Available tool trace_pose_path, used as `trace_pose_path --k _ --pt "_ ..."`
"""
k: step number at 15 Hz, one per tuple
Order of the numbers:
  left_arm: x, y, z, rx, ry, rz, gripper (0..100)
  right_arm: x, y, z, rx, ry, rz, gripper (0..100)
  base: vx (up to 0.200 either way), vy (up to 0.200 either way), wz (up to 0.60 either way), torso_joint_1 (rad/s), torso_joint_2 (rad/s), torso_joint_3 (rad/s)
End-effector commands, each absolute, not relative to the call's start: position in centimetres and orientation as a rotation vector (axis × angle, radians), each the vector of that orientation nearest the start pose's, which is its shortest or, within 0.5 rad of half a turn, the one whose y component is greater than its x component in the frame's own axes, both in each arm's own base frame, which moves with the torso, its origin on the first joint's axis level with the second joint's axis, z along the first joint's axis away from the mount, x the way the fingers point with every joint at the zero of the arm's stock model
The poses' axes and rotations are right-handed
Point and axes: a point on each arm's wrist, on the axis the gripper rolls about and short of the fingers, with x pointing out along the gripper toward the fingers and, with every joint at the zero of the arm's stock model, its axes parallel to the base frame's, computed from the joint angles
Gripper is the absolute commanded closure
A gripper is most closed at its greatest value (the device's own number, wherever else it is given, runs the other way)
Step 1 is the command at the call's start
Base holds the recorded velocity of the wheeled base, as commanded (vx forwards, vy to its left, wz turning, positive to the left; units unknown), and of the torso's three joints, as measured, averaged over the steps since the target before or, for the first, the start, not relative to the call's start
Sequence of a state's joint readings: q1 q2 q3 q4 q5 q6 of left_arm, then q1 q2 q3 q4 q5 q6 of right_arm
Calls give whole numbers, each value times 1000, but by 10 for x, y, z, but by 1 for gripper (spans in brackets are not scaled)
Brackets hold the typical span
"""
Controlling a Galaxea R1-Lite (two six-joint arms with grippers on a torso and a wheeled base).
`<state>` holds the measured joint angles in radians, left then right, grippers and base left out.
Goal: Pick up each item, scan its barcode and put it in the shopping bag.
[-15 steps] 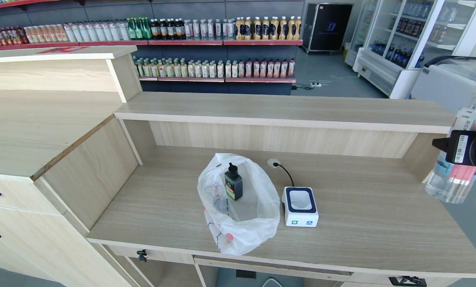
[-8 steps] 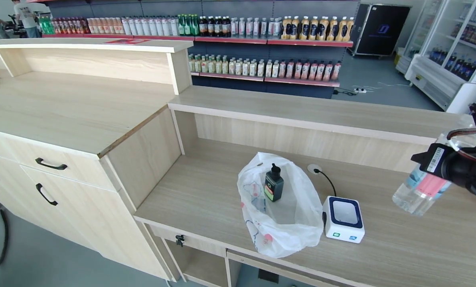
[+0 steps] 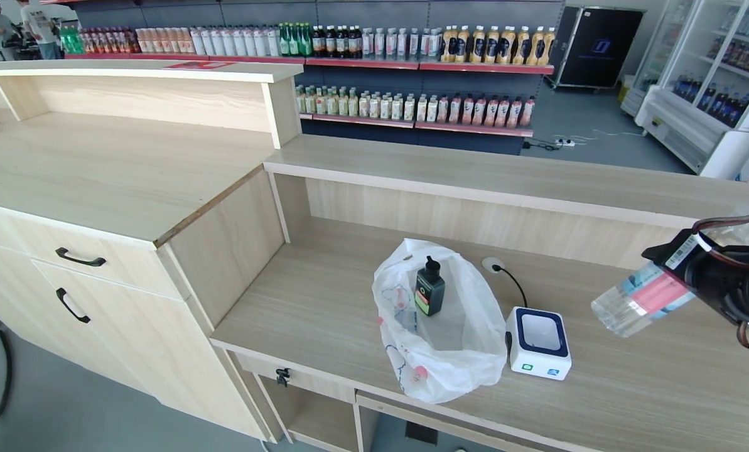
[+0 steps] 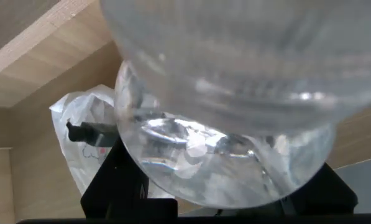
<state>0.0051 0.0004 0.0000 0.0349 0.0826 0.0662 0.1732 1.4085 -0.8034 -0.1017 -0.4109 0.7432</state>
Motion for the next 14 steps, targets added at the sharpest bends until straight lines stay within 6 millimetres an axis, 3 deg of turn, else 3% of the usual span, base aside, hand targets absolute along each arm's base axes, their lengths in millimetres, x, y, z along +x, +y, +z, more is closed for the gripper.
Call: trace_pose_path --k 1,7,14 --pt "-23 2 72 67 38 86 0 226 30 206 585 384 -400 100 0 0 0 0 0 0" --pt "-23 2 72 67 38 88 0 226 19 174 671 518 -423 100 0 0 0 0 0 0" --pt "-23 2 72 67 38 88 0 232 16 164 761 587 -385 100 0 0 0 0 0 0"
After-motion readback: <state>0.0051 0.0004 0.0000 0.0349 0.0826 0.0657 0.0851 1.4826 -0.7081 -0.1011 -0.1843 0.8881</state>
